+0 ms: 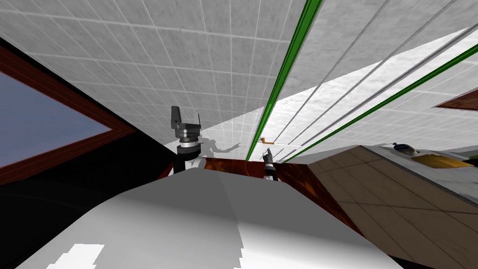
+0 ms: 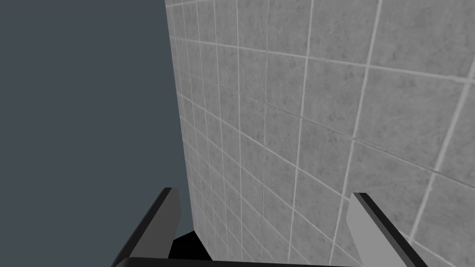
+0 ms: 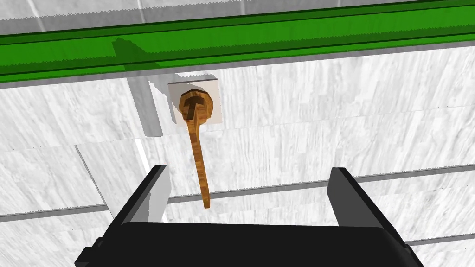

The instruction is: Pull the door open

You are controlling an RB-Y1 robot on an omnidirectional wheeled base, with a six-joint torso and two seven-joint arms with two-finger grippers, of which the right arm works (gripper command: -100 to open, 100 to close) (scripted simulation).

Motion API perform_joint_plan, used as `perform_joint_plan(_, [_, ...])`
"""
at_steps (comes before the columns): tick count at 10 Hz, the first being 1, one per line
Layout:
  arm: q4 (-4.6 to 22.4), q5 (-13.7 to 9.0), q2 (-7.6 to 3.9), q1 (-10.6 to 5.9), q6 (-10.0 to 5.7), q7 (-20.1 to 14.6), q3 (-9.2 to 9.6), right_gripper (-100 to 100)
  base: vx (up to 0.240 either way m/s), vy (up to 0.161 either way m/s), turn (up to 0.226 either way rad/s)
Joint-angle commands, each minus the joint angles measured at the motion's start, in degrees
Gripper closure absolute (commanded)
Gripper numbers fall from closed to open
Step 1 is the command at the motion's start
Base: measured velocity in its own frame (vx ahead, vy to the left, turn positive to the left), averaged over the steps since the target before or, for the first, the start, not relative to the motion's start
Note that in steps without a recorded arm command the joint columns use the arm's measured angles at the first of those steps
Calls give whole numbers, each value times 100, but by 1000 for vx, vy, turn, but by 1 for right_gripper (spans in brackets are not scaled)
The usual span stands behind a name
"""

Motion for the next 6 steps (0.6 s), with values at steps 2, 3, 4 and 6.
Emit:
perform_joint_plan(2, [399, -82, -77, -121, -118, -6, 58, -100, 6, -48, 71])
perform_joint_plan(3, [579, -134, -125, -185, -182, -4, 95, -100, 5, -81, 157])
perform_joint_plan(4, [785, -179, -167, -241, -237, -3, 127, -100, 4, -109, 177])
perform_joint_plan(6, [1116, -262, -243, -344, -339, 1, 186, -100, -1, -104, 139])
